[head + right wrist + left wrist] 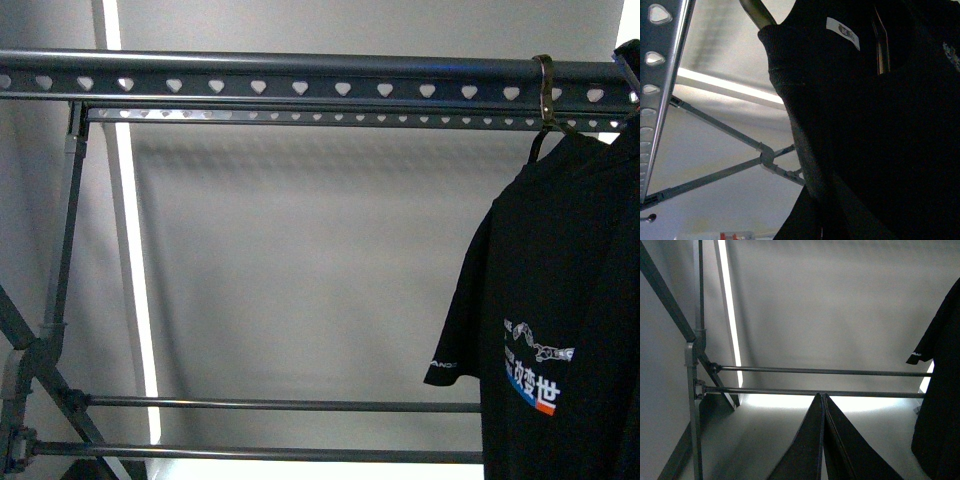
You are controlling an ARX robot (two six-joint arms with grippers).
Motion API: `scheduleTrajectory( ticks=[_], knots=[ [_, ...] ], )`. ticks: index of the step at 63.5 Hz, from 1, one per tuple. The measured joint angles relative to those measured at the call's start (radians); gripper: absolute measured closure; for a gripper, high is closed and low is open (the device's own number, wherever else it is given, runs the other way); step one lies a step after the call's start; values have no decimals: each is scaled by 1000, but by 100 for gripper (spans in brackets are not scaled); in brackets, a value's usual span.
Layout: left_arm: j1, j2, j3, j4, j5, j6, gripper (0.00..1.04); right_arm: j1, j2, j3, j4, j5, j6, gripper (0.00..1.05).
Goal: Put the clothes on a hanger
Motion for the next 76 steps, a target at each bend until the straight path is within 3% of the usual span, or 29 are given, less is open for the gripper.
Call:
scheduleTrajectory(
  ticks=[9,19,30,37,42,47,54,58,66,68,71,76],
  knots=[
    [0,-53,0,-54,0,0,101,7,16,-1,51,12,11,97],
    [0,-119,0,-117,0,0,101,0,-3,-42,146,24,7,69],
    [0,-174,0,-173,0,0,101,-23,-129,-172,251,-49,-10,39],
    [0,-203,0,-201,0,0,101,-38,-301,-288,318,-17,-115,22],
    [0,-225,0,-224,0,0,101,-50,-494,-414,401,46,-274,6],
    [0,-268,0,-268,-1,0,101,-60,-714,-594,505,185,-527,8],
    [0,-403,0,-412,0,0,101,-85,-916,-847,687,299,-781,7],
    [0,-410,0,-416,0,0,101,-94,-1050,-1028,777,346,-857,7],
    [0,-411,0,-417,0,0,101,-64,-1295,-1277,771,418,-884,7],
    [0,-412,0,-417,0,0,101,-63,-1361,-1315,722,411,-879,9],
    [0,-412,0,-417,-1,0,101,-68,-1480,-1321,502,328,-876,17],
    [0,-412,0,-417,1,0,101,19,-1625,-1363,259,414,-876,29]
  ],
)
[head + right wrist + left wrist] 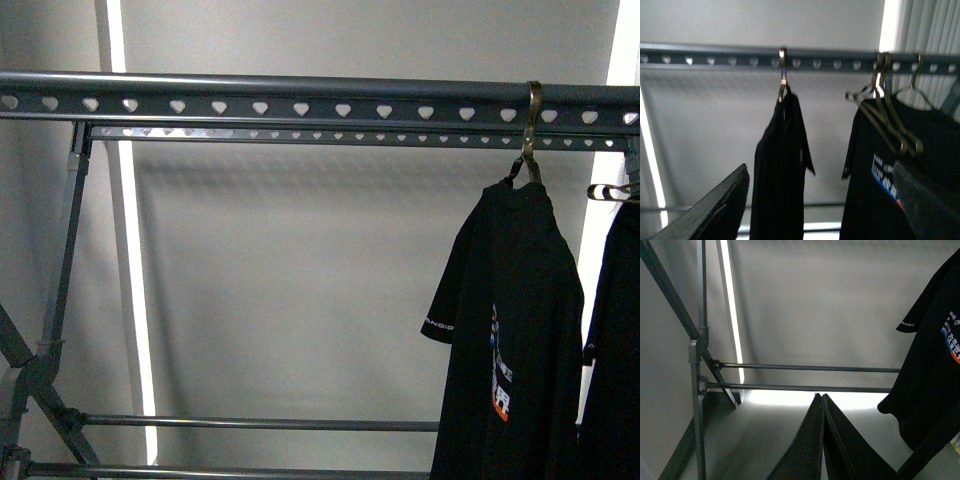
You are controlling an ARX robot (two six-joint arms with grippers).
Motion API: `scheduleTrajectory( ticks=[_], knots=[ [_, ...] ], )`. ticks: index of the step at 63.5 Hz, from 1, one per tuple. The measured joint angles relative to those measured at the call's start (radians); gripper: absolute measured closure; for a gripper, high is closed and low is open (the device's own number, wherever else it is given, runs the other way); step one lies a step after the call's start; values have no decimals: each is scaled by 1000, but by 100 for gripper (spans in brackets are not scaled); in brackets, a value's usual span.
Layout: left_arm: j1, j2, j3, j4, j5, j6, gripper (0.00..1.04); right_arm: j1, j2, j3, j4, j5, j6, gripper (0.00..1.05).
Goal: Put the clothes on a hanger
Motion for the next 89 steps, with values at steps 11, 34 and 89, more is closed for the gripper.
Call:
scheduleTrajectory(
  ticks=[11,34,89],
  knots=[
    [0,-1,0,0,-1,0,101,109,-89,-100,-124,55,0,73],
    [0,-1,0,0,-1,0,101,110,-129,-144,-116,54,0,102],
    [0,-1,0,0,-1,0,68,110,-168,-187,-110,54,0,52]
  ],
)
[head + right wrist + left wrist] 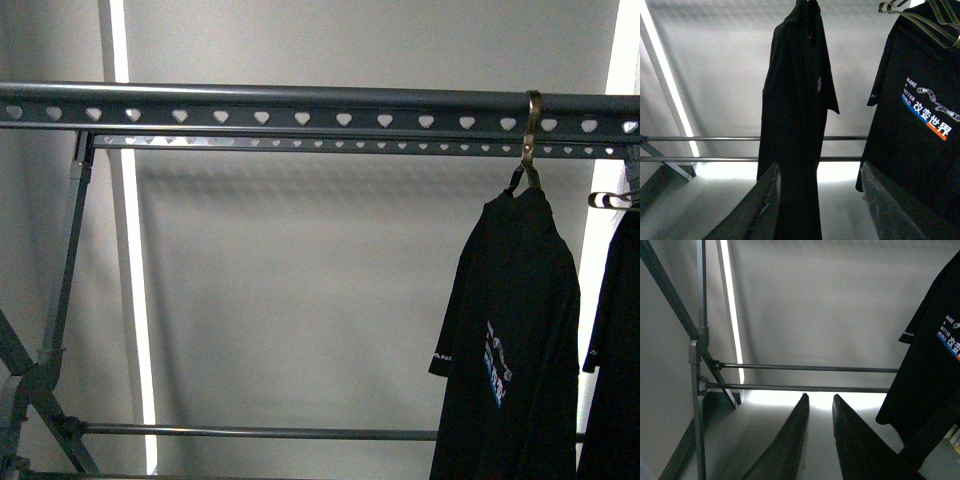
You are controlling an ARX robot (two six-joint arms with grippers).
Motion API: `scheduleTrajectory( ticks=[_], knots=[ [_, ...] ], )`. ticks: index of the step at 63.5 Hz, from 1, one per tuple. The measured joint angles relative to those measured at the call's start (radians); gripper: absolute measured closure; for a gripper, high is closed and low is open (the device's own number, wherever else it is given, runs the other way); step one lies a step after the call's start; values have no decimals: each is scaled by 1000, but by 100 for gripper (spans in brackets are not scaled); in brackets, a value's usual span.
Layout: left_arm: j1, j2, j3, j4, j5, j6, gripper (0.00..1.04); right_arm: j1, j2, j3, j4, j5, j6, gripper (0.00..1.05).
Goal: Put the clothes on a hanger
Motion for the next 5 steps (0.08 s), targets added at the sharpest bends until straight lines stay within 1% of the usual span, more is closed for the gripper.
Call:
scheduleTrajectory(
  ticks=[1,3,5],
  knots=[
    [0,0,0,0,0,0,66,0,0,0,0,0,0,50],
    [0,0,0,0,0,0,61,0,0,0,0,0,0,43],
    [0,0,0,0,0,0,52,0,0,0,0,0,0,36]
  ],
)
